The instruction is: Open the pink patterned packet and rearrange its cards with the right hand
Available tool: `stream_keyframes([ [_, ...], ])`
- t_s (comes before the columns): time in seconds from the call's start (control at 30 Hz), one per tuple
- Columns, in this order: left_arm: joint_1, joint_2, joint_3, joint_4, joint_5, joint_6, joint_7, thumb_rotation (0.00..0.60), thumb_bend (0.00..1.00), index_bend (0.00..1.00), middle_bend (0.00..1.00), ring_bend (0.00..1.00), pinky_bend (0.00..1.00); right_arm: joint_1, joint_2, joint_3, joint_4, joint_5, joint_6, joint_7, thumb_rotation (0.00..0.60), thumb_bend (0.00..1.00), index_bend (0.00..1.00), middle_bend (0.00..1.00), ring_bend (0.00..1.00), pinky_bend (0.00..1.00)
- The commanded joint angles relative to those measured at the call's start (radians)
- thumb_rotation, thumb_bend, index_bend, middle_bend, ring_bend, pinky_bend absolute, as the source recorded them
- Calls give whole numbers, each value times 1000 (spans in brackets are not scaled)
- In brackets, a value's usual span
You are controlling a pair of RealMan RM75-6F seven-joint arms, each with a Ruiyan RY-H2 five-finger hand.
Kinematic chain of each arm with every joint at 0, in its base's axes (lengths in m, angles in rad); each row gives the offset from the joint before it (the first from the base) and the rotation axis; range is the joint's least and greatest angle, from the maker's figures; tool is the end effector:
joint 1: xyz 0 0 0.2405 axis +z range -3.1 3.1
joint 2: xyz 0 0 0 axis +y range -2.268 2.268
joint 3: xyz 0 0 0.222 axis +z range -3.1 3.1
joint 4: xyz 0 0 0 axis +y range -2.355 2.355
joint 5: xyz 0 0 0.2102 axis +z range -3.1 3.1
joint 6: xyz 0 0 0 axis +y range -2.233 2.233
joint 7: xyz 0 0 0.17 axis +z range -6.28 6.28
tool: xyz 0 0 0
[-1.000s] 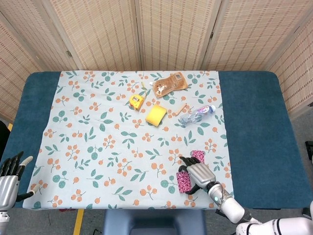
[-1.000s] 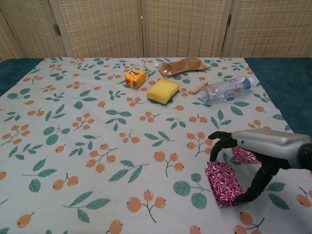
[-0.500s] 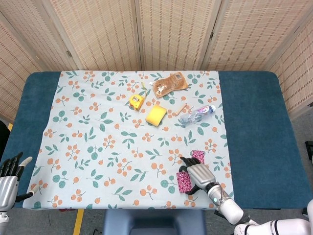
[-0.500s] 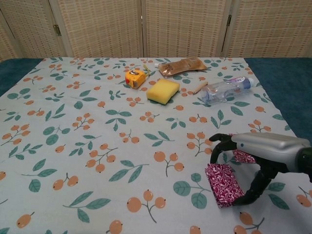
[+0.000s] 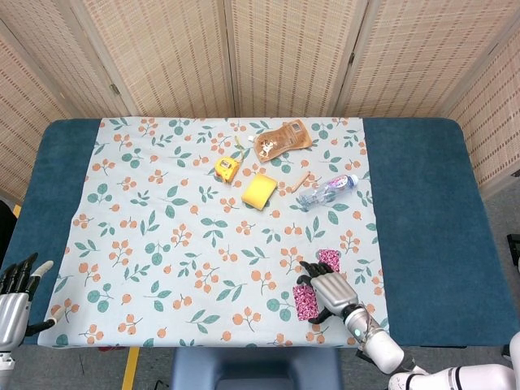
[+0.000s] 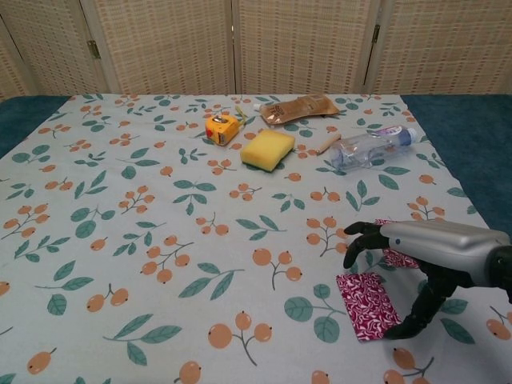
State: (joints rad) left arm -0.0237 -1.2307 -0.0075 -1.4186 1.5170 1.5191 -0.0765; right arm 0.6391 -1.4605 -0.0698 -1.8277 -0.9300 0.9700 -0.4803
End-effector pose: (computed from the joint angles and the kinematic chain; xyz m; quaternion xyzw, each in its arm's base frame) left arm -0.3163 0.1787 0.1271 -0.5871 -0.4024 -0.3703 0.5969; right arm -0.1547 -0.2271 -0.0573 0.7697 -0.4952 0.2343 0.3276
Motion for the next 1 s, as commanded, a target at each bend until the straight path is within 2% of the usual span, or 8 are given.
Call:
stream_keyframes([
  [0.03,0,-1,0,1,1,0,-1,600,258,175,0,40,0,0,-1,0,-1,-2,0,-2,530,146,223,0,0,0],
  [0.27,-1,1,-2,1,3,3,-3,600,258,174,0,40,0,-19,46,34,-15,-22,48,31,532,146,216,0,0,0],
  [0.47,0,3,-1,-4,5,5,2,600,258,175,0,40,0,-17,73,75,29,15,72,22,530,146,216,0,0,0],
  [0.73,2,6,0,-13,1,3,12,600,258,175,0,40,0,-4,28,86,143,91,31,0,531,146,216,0,0,0],
  [1.0,1,8,0,-17,-1,-2,19,600,258,175,0,40,0,-2,-11,98,214,109,3,16,529,146,216,0,0,0],
])
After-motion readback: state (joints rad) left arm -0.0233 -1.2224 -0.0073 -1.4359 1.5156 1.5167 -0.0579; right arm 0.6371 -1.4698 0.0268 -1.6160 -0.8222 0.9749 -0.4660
